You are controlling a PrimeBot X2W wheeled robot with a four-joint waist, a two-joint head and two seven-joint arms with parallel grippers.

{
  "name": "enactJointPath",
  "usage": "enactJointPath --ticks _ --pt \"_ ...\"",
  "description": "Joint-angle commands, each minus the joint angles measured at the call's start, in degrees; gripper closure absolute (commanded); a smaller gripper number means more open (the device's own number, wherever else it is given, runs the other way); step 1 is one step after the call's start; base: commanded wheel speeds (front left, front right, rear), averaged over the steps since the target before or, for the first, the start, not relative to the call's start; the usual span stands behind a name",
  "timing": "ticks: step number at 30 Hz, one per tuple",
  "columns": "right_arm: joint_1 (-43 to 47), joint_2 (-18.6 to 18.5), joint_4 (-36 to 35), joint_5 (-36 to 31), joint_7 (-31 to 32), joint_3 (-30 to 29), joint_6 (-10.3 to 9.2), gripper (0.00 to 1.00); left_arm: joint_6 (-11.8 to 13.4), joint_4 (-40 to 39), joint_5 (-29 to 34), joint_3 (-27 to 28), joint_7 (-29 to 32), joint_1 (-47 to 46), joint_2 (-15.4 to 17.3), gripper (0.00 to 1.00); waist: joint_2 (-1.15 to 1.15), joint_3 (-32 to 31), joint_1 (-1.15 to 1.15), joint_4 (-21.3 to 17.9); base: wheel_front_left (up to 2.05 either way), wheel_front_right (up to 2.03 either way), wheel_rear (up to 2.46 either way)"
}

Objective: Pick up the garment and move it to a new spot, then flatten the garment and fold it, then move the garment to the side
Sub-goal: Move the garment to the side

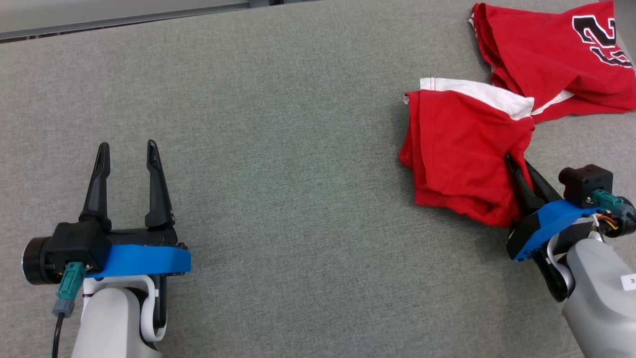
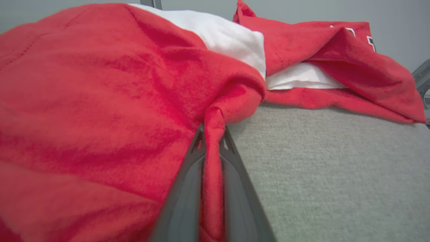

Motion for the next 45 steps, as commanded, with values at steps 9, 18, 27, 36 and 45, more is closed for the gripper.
enactJointPath --ticks 9,18,27,36,45 --pt "-8.27 -3.10 -3.03 -3.35 -0.28 0.94 -0.01 1.00 -0.42 -1.04 0.95 -0.40 -0.25 -2.17 0.05 0.00 0.00 2.03 0.00 1.74 0.00 0.00 0.00" --pt "-16.96 -11.13 -0.62 -1.00 2.80 2.10 -0.01 1.00 -0.49 -2.32 1.33 -0.01 -0.25 -2.48 0.21 0.00 0.00 4.90 0.00 2.27 0.00 0.00 0.00" --pt "-24.22 -22.76 4.09 4.92 6.59 5.08 -0.02 1.00 -0.96 -4.08 2.23 -0.77 -0.25 -5.04 0.92 0.00 0.00 9.54 0.00 3.19 0.00 0.00 0.00" --pt "-29.72 -28.27 8.74 5.16 8.79 8.65 -0.02 1.00 -1.04 -5.51 2.40 -1.25 -0.25 -6.40 1.57 0.00 0.00 12.38 0.00 4.47 0.00 0.00 0.00" --pt "-34.97 -25.95 15.28 0.77 4.63 7.51 -0.02 0.00 -0.36 -6.27 2.34 -0.90 -0.25 -6.74 1.70 0.00 0.00 13.16 0.00 4.70 0.00 0.00 0.00"
